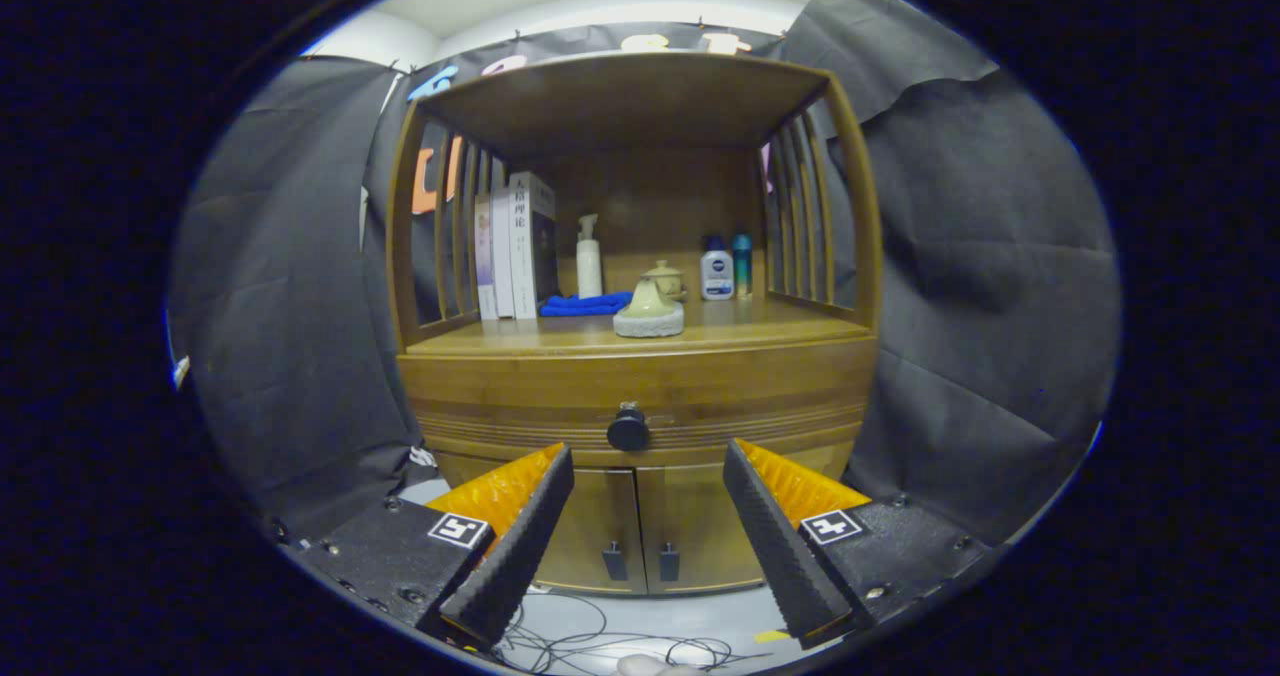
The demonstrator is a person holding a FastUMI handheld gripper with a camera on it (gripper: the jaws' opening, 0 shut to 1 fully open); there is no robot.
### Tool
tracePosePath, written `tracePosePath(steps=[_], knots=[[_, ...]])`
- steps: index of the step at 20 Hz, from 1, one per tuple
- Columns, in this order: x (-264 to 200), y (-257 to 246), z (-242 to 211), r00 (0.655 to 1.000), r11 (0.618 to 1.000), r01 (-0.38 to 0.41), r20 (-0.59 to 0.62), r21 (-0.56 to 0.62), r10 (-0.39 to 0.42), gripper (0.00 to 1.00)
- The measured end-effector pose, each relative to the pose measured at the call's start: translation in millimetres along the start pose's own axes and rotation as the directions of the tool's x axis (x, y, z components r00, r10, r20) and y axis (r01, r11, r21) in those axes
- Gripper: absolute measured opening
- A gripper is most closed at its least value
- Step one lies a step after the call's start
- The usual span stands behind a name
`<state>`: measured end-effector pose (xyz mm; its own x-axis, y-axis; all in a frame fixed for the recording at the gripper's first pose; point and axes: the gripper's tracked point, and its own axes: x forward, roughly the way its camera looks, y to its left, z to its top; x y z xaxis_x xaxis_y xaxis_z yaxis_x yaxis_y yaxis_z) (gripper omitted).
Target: Pull open the drawer, take out the items inside it, and place them on the countertop above the cabinet.
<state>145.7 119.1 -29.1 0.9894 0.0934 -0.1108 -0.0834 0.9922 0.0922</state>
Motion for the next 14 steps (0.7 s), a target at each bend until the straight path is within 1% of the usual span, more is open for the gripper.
tracePosePath(steps=[3,7,11,14], knots=[[-47,-10,4,1.000,1.000,0.011,0.027,-0.018,-0.011,0.99],[-96,-24,6,0.998,0.999,0.032,0.062,-0.020,-0.031,0.99],[-124,-32,15,0.995,0.999,0.046,0.091,-0.025,-0.043,0.99],[-134,-39,24,0.992,0.998,0.056,0.109,-0.007,-0.055,0.99]])
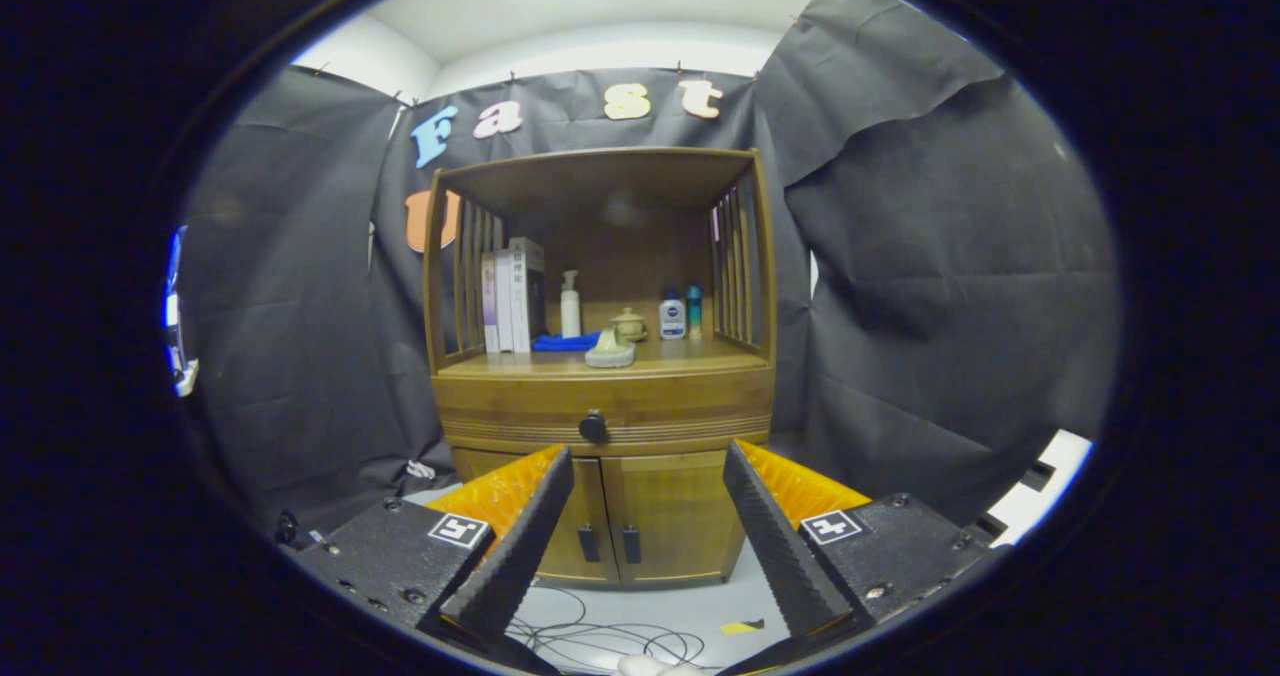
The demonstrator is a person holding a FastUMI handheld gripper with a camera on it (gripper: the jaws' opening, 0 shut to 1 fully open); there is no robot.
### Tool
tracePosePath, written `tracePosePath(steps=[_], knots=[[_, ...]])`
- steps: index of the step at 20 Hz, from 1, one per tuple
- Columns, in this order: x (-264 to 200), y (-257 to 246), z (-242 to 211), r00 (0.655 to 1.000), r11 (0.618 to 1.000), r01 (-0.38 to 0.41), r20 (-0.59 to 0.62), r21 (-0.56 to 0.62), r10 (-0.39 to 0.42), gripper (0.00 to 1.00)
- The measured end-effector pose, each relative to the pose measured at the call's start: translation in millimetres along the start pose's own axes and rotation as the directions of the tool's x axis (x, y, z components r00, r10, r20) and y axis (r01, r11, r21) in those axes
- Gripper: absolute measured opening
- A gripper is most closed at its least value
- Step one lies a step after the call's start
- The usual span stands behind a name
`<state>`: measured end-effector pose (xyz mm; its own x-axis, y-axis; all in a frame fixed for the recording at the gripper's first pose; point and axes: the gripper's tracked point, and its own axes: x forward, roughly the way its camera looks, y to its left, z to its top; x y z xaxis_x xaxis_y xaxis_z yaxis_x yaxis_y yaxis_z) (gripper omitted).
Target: Pull open the drawer, take out the items inside it, and place them on the countertop above the cabinet.
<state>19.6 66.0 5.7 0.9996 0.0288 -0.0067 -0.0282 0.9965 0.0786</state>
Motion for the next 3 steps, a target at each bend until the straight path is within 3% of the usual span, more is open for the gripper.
tracePosePath(steps=[3], knots=[[-1.5,-4.3,4.4,1.000,1.000,0.012,0.003,-0.003,-0.012,0.99]])
